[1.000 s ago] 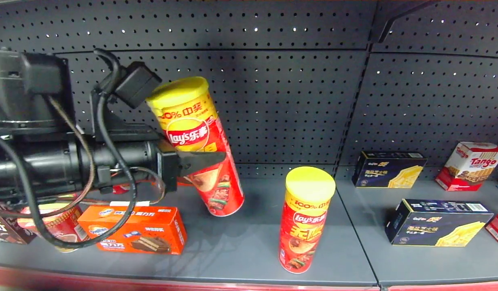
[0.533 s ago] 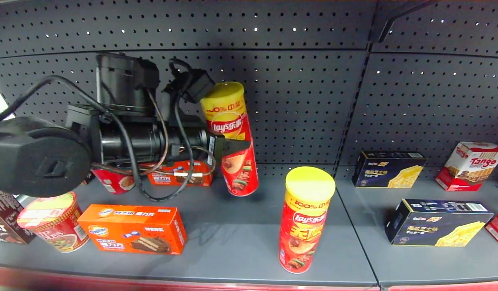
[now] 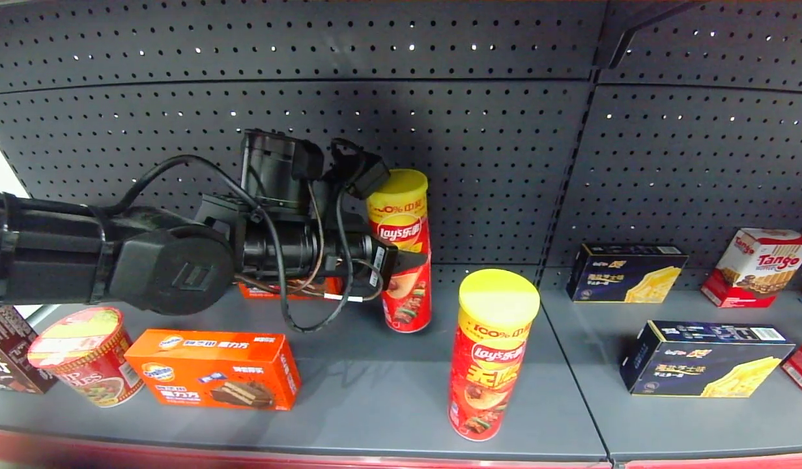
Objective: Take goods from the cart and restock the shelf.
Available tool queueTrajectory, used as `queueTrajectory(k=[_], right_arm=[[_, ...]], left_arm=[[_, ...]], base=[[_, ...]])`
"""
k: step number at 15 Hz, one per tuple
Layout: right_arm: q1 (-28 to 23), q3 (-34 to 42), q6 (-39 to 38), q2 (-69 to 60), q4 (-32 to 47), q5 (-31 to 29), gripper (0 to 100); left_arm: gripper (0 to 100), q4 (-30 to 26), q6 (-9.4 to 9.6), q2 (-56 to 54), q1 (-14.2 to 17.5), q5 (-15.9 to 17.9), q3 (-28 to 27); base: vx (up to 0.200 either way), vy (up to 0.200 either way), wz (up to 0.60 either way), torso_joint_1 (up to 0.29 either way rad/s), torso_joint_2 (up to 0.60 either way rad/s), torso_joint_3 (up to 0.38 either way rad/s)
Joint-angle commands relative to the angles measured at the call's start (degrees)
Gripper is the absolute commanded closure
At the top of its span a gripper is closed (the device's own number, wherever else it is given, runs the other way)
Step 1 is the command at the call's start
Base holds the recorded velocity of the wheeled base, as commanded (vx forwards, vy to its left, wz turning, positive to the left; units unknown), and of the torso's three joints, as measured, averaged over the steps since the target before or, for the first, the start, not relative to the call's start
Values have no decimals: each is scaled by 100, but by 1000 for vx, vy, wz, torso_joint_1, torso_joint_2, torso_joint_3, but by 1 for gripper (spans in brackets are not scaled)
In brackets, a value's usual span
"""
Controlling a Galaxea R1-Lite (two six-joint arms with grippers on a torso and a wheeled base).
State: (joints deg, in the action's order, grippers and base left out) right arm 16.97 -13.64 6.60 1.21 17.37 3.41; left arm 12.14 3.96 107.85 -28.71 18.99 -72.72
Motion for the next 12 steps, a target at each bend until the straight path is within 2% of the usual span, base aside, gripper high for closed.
queueTrajectory(k=[1, 12], right_arm=[[-1, 19, 0, 29, -6, 1, 0], [35, 55, -18, -121, 3, -289, 0]], left_arm=[[100, -1, -1, 245, -47, -1, -155], [100, -19, 96, 1212, -425, -1, -1052]], base=[[0, 0, 0, 0, 0, 0], [0, 0, 0, 0, 0, 0]])
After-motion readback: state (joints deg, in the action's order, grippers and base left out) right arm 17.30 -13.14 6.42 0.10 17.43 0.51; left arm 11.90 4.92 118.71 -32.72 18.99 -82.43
